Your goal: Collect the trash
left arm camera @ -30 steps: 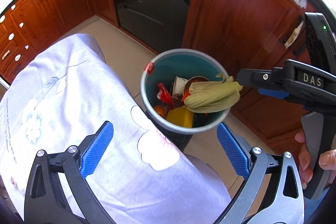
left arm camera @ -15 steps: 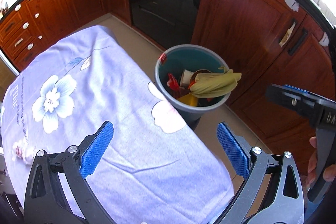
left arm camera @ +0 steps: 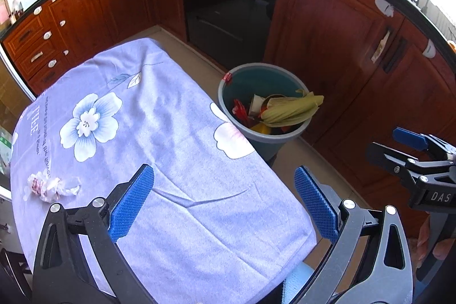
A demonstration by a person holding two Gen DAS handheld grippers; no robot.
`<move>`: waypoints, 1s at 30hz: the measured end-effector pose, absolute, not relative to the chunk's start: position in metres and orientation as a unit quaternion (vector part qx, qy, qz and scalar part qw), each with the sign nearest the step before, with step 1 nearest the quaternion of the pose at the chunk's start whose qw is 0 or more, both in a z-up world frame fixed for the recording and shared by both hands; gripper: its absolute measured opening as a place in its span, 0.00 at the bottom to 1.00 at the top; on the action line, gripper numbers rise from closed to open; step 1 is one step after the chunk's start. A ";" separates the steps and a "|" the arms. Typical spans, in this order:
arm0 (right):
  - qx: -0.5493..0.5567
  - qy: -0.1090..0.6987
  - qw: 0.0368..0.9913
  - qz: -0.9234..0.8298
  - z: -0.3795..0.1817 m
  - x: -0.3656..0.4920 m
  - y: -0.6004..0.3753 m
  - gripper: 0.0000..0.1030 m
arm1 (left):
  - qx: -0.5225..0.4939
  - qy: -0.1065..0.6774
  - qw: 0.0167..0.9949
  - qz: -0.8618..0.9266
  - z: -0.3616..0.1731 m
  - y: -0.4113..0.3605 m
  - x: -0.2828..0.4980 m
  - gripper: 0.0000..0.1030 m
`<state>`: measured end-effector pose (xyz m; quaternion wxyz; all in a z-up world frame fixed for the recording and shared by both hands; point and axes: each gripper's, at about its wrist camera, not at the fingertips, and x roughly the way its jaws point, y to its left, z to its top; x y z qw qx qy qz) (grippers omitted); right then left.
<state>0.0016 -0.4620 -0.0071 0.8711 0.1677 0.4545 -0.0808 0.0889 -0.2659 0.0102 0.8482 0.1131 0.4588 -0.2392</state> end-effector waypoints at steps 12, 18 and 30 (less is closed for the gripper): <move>0.146 0.449 0.878 -0.081 -0.001 -0.011 -0.447 0.93 | 0.107 0.457 0.852 -0.234 0.010 -0.253 0.078 0.96; 0.136 0.457 0.876 -0.080 -0.004 -0.007 -0.443 0.93 | 0.101 0.457 0.853 -0.231 0.008 -0.249 0.078 0.96; 0.139 0.475 0.865 -0.077 -0.020 0.000 -0.440 0.93 | 0.098 0.456 0.854 -0.228 0.005 -0.245 0.079 0.96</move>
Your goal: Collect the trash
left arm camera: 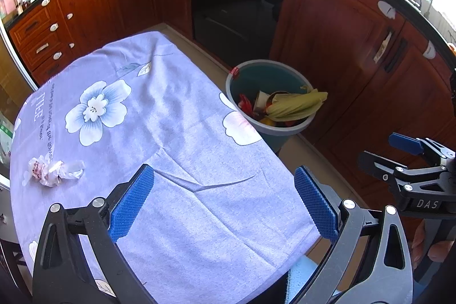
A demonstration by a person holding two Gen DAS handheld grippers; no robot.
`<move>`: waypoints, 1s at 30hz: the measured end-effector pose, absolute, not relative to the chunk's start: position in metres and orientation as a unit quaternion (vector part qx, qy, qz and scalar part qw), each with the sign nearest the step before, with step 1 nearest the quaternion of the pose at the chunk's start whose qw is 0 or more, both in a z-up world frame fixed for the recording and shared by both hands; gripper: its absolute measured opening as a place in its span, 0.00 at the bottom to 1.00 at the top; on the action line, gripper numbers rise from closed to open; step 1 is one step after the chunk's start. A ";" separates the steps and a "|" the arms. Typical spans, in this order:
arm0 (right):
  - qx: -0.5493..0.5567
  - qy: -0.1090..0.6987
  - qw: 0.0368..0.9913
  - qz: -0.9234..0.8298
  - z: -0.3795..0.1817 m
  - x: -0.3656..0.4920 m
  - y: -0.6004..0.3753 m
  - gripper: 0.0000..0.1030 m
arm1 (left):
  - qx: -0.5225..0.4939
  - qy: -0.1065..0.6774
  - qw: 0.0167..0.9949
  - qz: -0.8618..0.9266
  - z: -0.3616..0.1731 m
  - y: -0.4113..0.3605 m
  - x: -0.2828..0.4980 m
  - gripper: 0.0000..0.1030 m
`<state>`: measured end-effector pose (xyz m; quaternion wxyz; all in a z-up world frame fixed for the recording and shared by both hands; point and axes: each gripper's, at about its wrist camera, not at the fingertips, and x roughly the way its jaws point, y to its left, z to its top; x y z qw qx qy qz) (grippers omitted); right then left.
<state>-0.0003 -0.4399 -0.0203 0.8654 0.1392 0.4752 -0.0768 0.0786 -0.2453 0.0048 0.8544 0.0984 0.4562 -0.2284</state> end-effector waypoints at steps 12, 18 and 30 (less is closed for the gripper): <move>0.136 0.487 0.860 -0.070 -0.030 0.005 -0.433 0.93 | 0.088 0.464 0.853 -0.223 0.000 -0.240 0.082 0.96; 0.139 0.491 0.857 -0.073 -0.034 0.005 -0.435 0.93 | 0.088 0.465 0.853 -0.219 -0.002 -0.240 0.083 0.96; 0.143 0.497 0.853 -0.076 -0.041 0.007 -0.437 0.93 | 0.080 0.444 0.861 -0.236 0.001 -0.241 0.079 0.96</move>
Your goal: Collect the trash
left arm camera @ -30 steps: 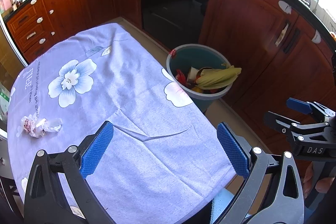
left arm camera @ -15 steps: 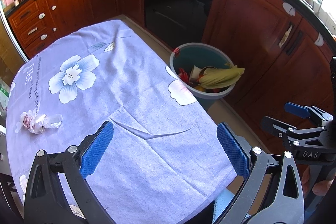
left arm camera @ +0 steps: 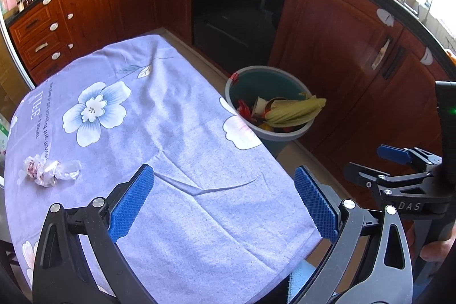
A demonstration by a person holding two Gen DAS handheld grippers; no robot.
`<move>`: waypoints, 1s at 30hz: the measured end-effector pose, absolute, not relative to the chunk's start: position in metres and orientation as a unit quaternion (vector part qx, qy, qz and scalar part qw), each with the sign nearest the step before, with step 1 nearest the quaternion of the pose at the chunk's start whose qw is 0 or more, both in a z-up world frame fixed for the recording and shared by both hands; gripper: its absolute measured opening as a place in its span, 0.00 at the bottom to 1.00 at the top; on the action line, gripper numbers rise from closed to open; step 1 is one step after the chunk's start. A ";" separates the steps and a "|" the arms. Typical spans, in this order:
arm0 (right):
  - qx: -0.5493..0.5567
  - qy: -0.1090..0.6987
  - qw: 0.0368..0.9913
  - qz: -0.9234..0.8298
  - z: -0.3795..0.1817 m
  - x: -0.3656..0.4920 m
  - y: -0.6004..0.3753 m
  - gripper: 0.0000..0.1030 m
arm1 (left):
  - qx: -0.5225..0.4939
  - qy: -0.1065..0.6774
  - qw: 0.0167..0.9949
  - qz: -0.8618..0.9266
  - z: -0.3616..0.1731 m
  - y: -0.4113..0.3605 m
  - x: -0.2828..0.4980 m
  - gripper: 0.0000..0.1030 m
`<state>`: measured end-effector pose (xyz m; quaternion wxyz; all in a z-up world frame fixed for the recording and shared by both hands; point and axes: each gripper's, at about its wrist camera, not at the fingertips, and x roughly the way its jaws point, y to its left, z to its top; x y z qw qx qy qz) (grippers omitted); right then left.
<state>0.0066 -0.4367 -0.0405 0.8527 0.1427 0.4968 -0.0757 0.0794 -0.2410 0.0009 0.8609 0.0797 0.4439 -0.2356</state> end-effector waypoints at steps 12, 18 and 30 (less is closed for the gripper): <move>0.146 0.501 0.849 -0.082 -0.043 0.010 -0.441 0.93 | 0.081 0.458 0.853 -0.238 -0.007 -0.245 0.081 0.96; 0.143 0.505 0.847 -0.082 -0.043 0.013 -0.441 0.93 | 0.082 0.466 0.849 -0.235 -0.011 -0.246 0.083 0.96; 0.140 0.508 0.846 -0.085 -0.042 0.017 -0.441 0.93 | 0.085 0.478 0.845 -0.224 -0.016 -0.247 0.088 0.96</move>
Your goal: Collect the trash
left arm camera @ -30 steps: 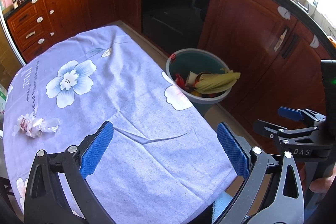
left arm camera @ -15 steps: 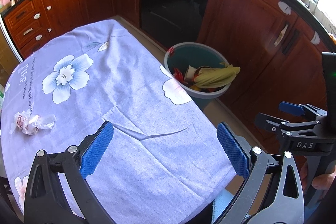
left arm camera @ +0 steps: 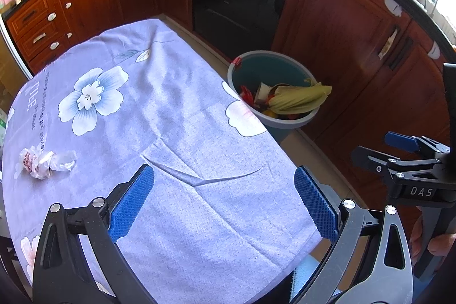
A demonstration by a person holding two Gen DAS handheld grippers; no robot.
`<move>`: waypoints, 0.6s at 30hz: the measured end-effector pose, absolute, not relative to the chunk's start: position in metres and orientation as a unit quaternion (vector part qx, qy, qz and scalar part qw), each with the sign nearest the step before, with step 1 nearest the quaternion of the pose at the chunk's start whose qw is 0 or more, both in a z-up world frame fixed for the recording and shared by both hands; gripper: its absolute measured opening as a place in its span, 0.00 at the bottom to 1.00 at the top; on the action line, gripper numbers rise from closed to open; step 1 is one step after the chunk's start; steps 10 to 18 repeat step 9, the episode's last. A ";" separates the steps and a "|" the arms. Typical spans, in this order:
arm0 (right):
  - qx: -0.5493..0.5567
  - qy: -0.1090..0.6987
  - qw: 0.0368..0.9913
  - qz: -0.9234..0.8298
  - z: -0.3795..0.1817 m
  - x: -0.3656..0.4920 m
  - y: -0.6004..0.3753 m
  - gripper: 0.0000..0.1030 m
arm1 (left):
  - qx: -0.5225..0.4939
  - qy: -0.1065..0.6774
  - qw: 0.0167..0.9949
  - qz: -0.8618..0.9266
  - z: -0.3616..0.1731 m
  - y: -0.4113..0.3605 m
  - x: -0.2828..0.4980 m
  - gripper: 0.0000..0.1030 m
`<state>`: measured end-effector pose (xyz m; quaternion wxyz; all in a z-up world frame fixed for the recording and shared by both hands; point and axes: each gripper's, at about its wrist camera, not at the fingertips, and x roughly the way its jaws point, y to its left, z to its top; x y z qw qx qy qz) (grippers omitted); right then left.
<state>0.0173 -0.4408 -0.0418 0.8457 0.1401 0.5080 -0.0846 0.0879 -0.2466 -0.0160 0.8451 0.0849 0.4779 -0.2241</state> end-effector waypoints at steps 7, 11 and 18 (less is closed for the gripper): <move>0.136 0.507 0.847 -0.087 -0.041 0.020 -0.443 0.93 | 0.082 0.490 0.838 -0.225 -0.020 -0.248 0.090 0.96; 0.136 0.507 0.847 -0.089 -0.040 0.020 -0.444 0.93 | 0.083 0.492 0.837 -0.223 -0.022 -0.248 0.090 0.96; 0.136 0.507 0.847 -0.089 -0.040 0.020 -0.444 0.93 | 0.083 0.492 0.837 -0.223 -0.022 -0.248 0.090 0.96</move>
